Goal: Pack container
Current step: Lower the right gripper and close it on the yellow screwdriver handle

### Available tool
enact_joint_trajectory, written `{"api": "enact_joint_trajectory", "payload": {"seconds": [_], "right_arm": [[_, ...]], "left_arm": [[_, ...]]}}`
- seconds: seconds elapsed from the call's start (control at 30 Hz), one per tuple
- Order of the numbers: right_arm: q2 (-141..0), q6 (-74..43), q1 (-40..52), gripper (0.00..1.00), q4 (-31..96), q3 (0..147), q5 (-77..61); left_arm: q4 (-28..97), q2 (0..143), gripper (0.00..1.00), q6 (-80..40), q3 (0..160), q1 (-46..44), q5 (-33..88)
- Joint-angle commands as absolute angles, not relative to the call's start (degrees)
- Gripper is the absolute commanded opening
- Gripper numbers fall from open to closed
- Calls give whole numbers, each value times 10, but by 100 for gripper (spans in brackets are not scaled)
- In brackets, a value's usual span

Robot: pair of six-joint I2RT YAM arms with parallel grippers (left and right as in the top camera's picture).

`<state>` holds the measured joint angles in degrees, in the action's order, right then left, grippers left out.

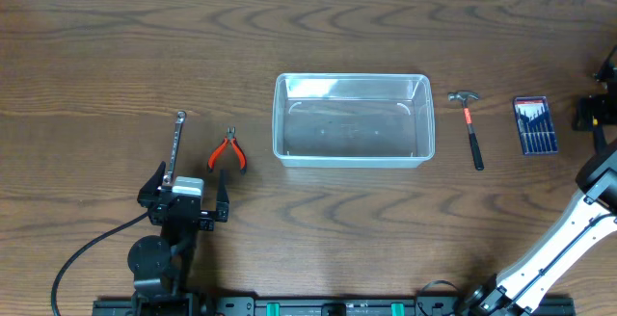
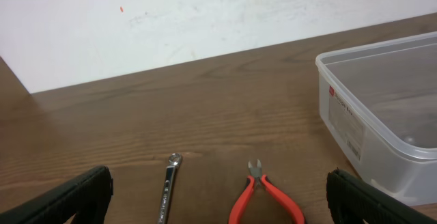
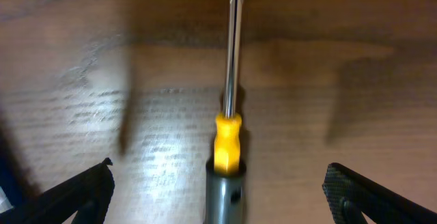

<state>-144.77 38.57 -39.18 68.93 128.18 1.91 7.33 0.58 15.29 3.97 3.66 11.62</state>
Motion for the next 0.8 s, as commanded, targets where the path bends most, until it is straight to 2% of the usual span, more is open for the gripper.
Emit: {"api": "enact_joint_trajectory", "payload": {"seconds": [0.0,0.77], "right_arm": [[-1455,388,-382,99,681,1292,13],[-1492,360,-390,99,686,1293,17]], "left_arm": [[78,2,98,158,23,39,113],[78,2,98,158,23,39,113]]}}
